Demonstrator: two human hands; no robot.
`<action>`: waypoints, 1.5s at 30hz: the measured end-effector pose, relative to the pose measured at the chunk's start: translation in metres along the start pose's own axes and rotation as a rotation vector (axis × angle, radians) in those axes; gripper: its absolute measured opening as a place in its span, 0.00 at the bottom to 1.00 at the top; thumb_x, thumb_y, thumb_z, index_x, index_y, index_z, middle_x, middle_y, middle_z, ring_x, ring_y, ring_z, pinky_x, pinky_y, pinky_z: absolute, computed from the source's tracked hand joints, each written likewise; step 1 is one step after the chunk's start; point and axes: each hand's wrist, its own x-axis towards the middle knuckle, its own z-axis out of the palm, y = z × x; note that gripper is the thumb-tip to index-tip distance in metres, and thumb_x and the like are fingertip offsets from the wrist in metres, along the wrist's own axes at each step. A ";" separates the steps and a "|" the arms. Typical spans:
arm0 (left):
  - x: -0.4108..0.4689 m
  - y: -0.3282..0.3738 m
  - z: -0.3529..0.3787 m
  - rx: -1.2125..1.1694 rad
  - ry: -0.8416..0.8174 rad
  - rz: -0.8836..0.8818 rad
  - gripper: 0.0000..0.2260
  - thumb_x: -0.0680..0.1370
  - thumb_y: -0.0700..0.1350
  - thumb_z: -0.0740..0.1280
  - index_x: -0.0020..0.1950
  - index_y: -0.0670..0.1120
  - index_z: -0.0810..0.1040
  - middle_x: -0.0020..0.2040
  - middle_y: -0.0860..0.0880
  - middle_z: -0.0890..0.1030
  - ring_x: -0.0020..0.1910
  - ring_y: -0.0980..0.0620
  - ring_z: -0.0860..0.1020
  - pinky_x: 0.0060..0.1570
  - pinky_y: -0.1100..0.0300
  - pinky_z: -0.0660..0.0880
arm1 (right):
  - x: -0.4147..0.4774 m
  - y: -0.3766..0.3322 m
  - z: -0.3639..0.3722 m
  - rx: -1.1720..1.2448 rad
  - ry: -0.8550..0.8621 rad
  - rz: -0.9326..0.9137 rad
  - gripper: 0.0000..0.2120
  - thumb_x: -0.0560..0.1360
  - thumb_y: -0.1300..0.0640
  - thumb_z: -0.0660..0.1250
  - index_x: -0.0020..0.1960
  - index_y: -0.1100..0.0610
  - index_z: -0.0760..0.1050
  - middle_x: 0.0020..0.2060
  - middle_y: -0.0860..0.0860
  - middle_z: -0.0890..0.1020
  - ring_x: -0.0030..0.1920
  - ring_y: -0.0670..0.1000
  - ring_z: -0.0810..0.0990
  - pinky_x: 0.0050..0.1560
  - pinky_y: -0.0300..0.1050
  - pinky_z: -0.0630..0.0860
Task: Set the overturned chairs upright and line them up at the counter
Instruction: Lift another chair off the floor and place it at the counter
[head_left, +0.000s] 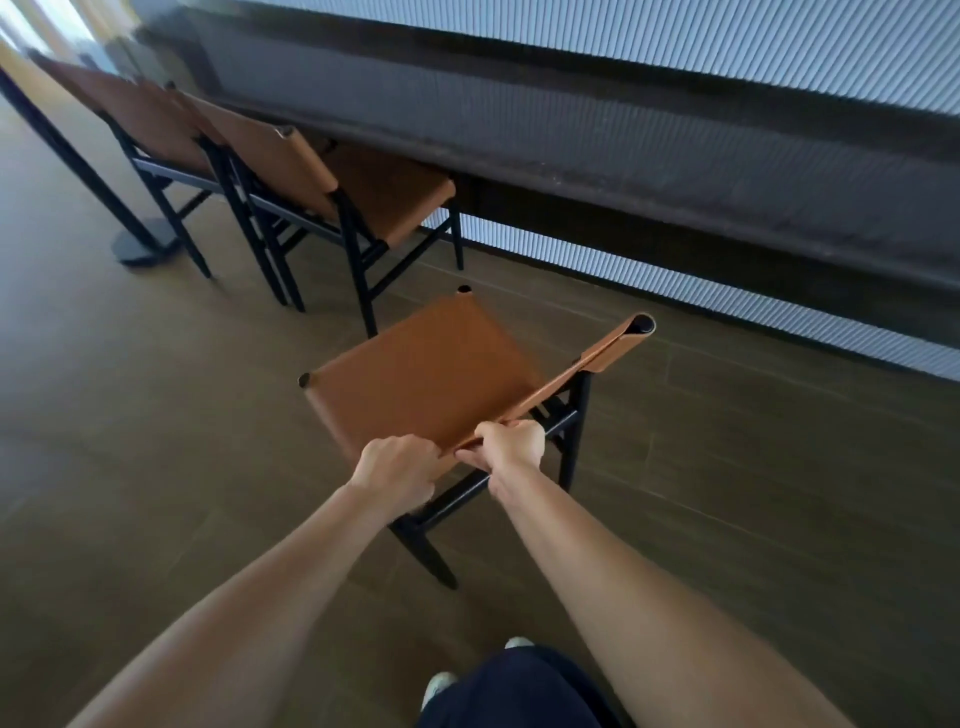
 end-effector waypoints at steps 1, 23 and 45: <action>-0.006 -0.014 0.000 0.007 0.007 -0.013 0.08 0.78 0.43 0.60 0.50 0.47 0.78 0.41 0.51 0.78 0.43 0.47 0.80 0.38 0.58 0.69 | -0.006 0.005 0.013 0.011 -0.004 0.021 0.10 0.77 0.69 0.64 0.55 0.60 0.74 0.55 0.55 0.81 0.30 0.51 0.85 0.36 0.42 0.83; -0.054 -0.044 0.006 -0.369 0.288 -0.176 0.15 0.81 0.54 0.61 0.48 0.44 0.78 0.43 0.50 0.80 0.44 0.49 0.78 0.38 0.57 0.73 | 0.001 0.019 0.041 -0.100 -0.097 0.127 0.04 0.79 0.57 0.64 0.49 0.57 0.74 0.42 0.55 0.84 0.41 0.54 0.85 0.36 0.47 0.77; 0.012 0.009 0.033 -2.592 0.205 -0.941 0.22 0.77 0.48 0.70 0.67 0.39 0.69 0.56 0.32 0.77 0.53 0.34 0.80 0.50 0.44 0.79 | 0.068 -0.025 -0.017 -0.029 -0.243 0.167 0.13 0.79 0.61 0.66 0.62 0.62 0.73 0.47 0.61 0.81 0.43 0.58 0.83 0.35 0.50 0.80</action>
